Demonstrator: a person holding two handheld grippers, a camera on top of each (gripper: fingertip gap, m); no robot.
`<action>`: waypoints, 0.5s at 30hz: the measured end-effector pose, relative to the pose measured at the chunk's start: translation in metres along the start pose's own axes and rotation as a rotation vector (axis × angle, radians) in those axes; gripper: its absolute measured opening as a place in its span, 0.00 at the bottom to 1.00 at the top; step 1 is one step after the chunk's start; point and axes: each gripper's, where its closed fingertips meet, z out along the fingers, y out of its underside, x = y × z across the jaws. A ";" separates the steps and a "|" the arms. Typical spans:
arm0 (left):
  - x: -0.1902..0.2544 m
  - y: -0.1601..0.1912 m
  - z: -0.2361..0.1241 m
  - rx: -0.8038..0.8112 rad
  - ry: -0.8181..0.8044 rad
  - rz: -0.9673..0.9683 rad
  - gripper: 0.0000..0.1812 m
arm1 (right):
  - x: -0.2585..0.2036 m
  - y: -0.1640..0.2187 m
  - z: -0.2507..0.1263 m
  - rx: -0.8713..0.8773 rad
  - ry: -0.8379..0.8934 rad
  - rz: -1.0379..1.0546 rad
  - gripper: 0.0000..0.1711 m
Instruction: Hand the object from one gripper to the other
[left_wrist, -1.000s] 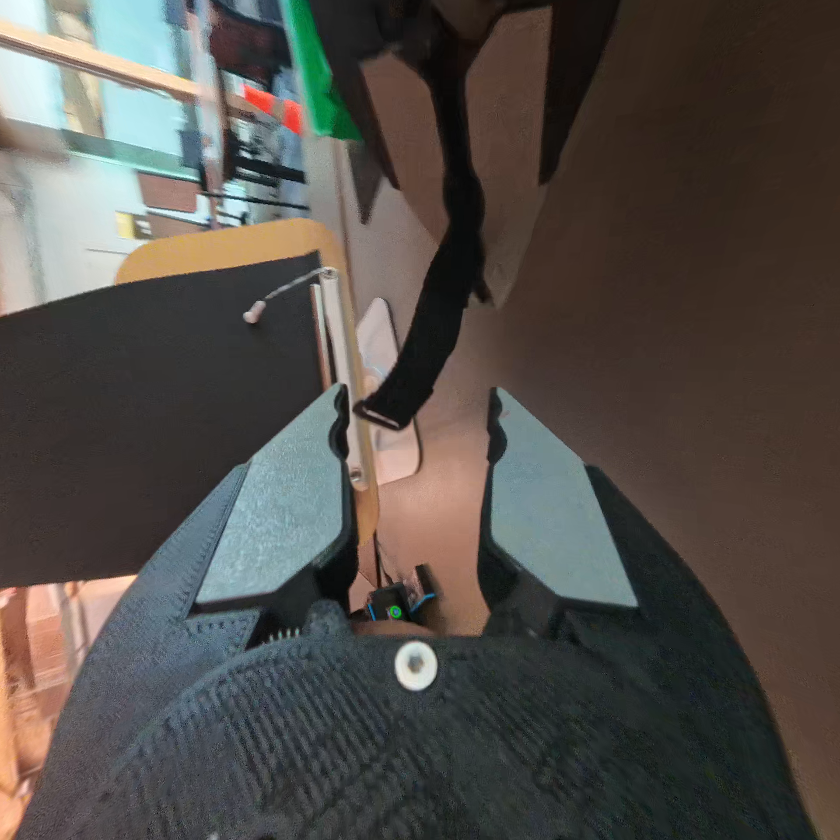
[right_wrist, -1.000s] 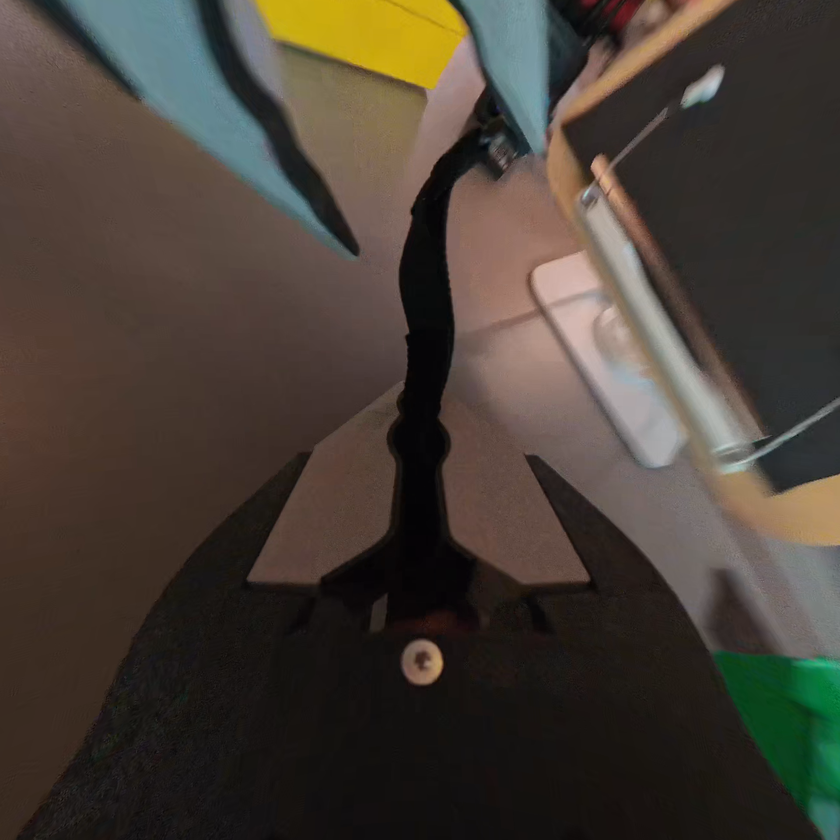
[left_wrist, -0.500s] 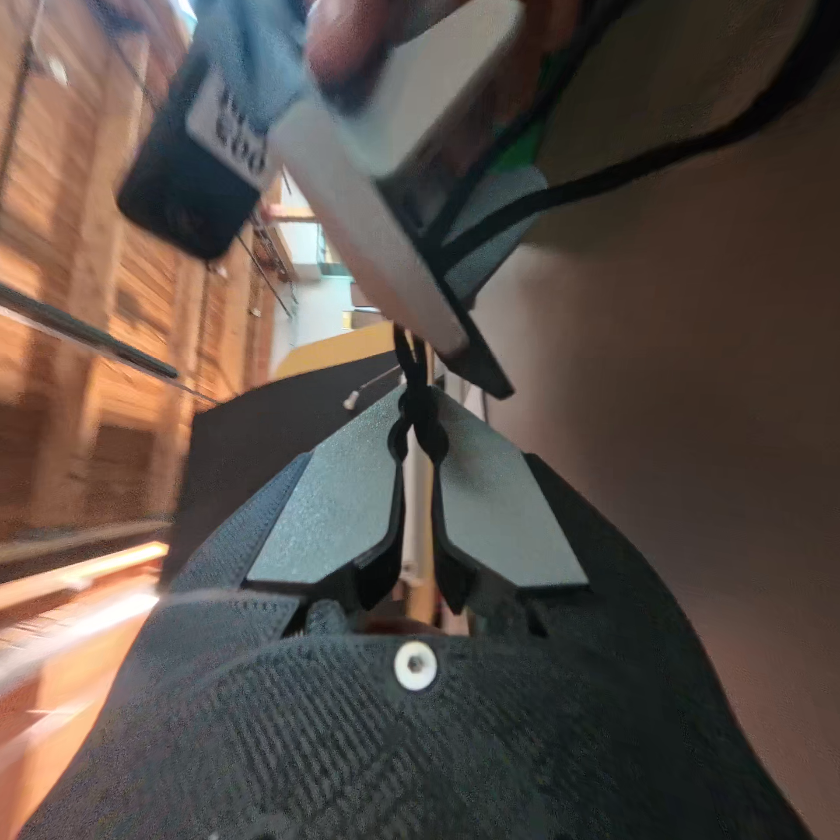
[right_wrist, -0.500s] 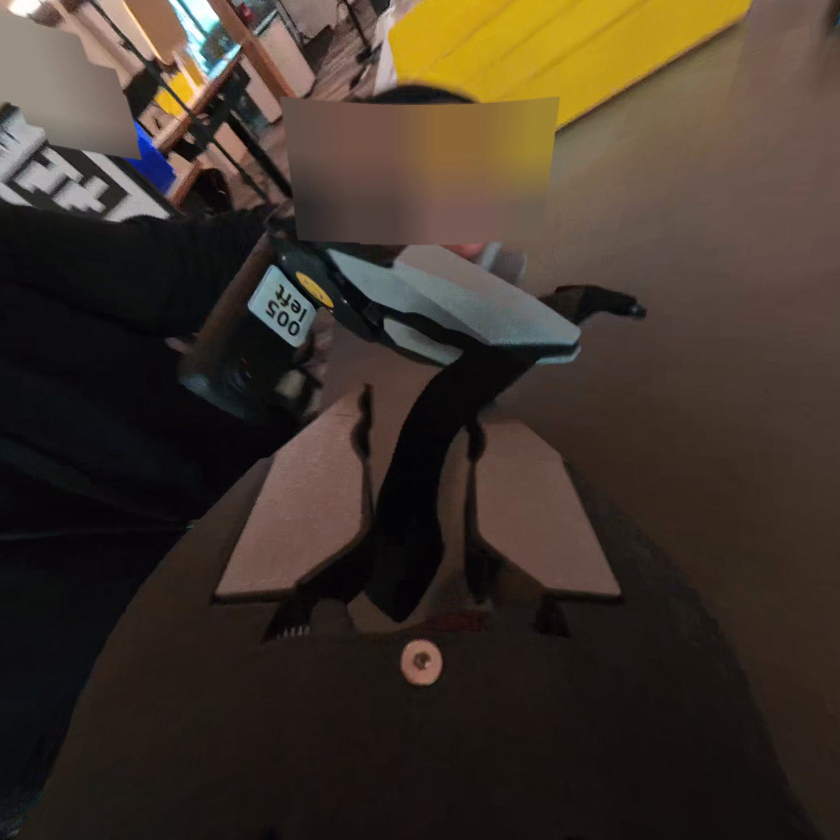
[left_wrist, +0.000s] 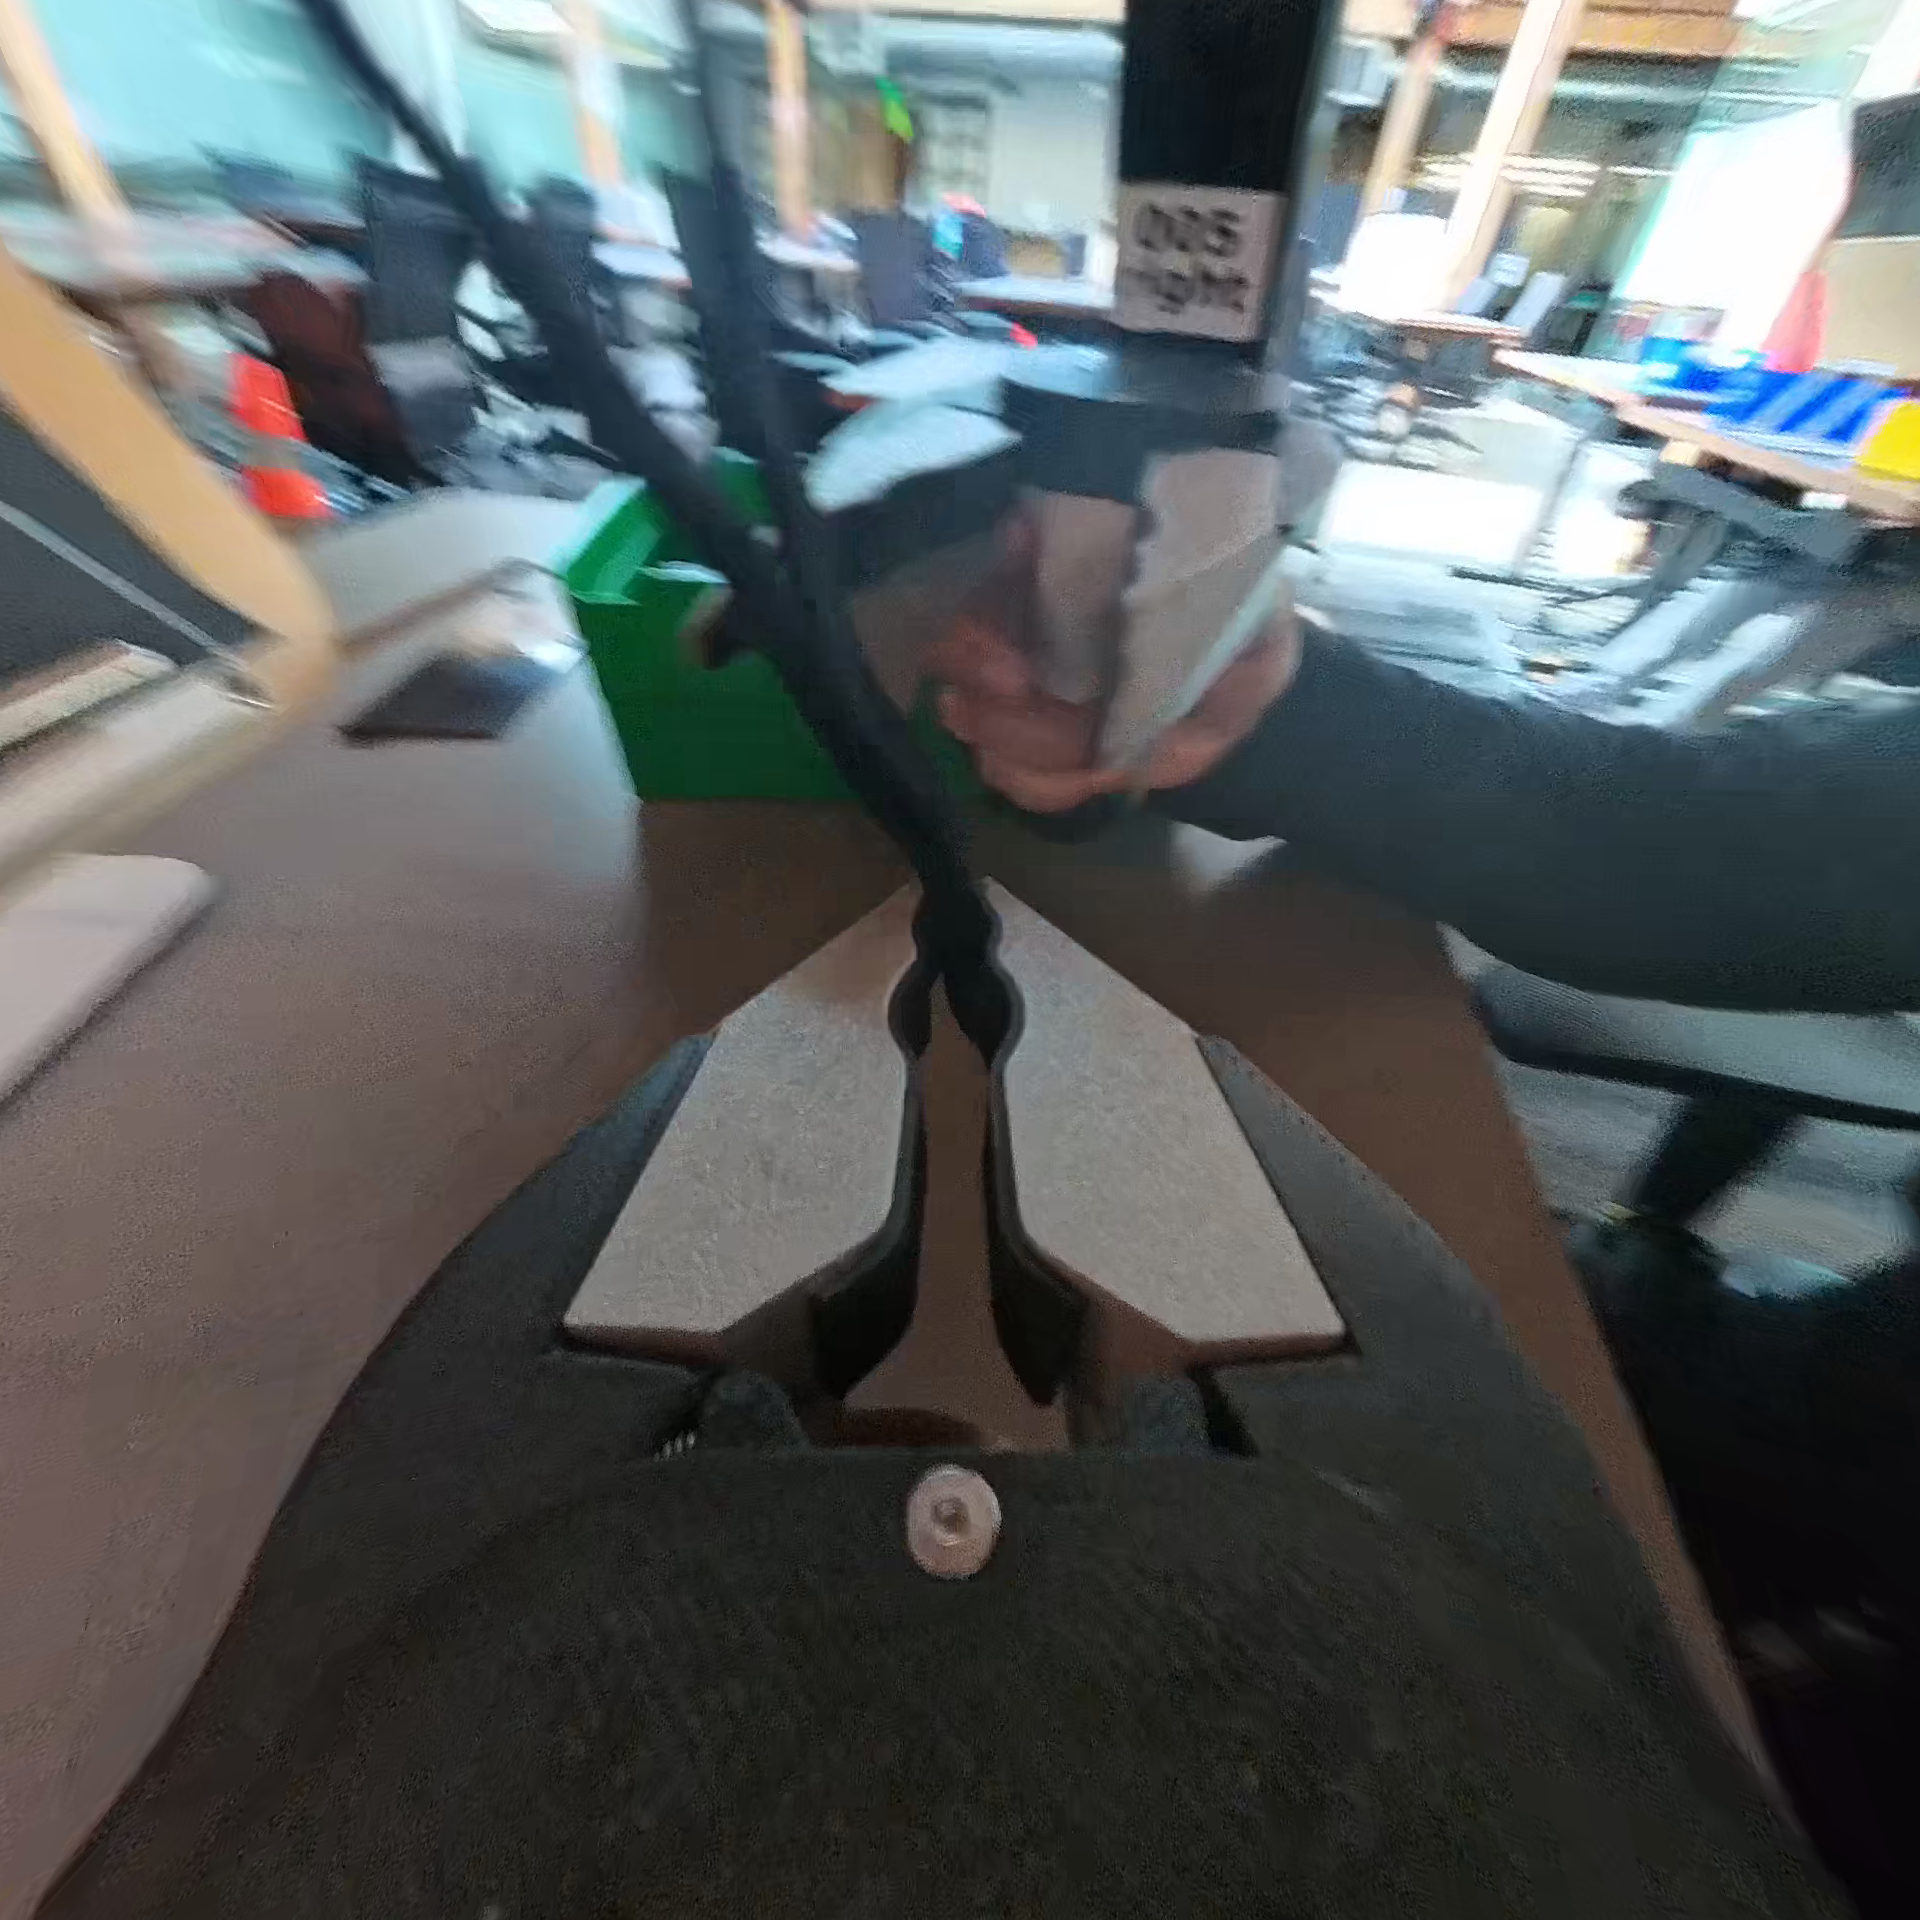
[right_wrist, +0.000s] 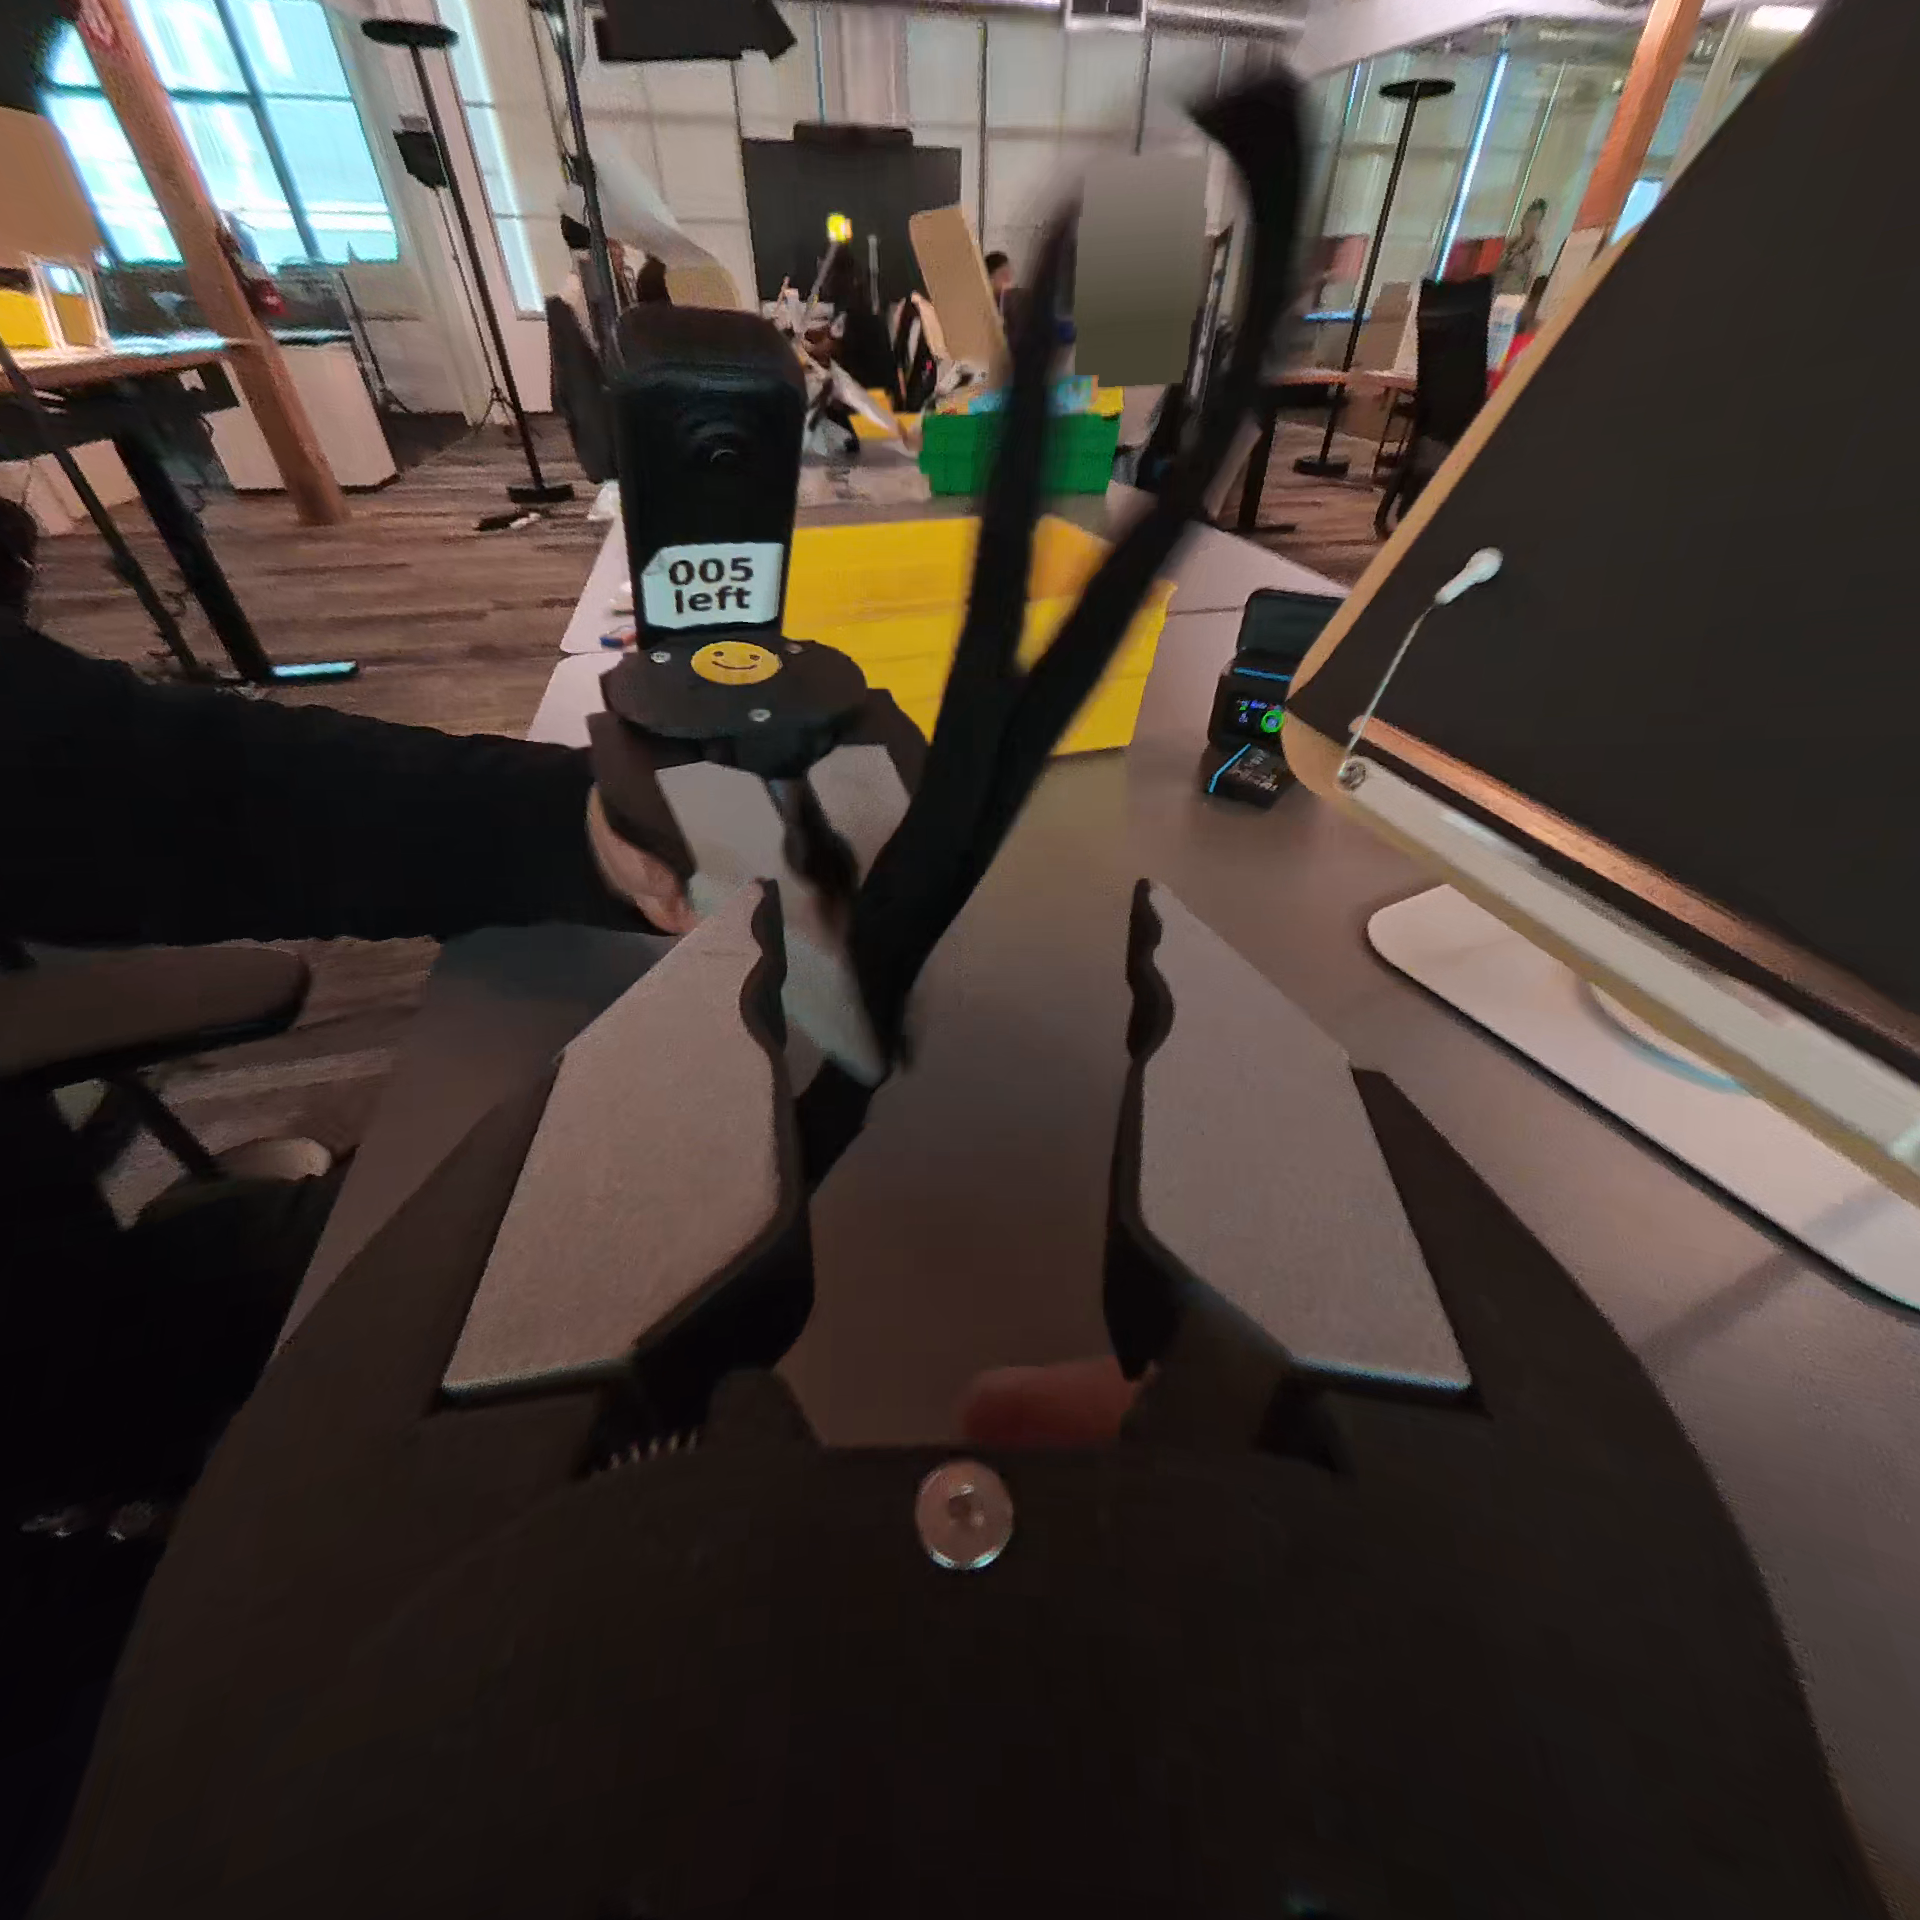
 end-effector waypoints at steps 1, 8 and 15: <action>0.009 0.003 0.003 -0.011 0.050 -0.023 0.00 | 0.000 0.004 0.007 -0.016 -0.003 0.026 0.36; 0.015 0.014 0.007 -0.052 0.079 -0.069 0.00 | -0.018 0.018 0.013 -0.046 -0.311 0.441 0.01; -0.031 0.036 -0.002 -0.182 -0.142 -0.058 0.41 | 0.015 0.010 0.008 0.049 -0.153 0.498 0.00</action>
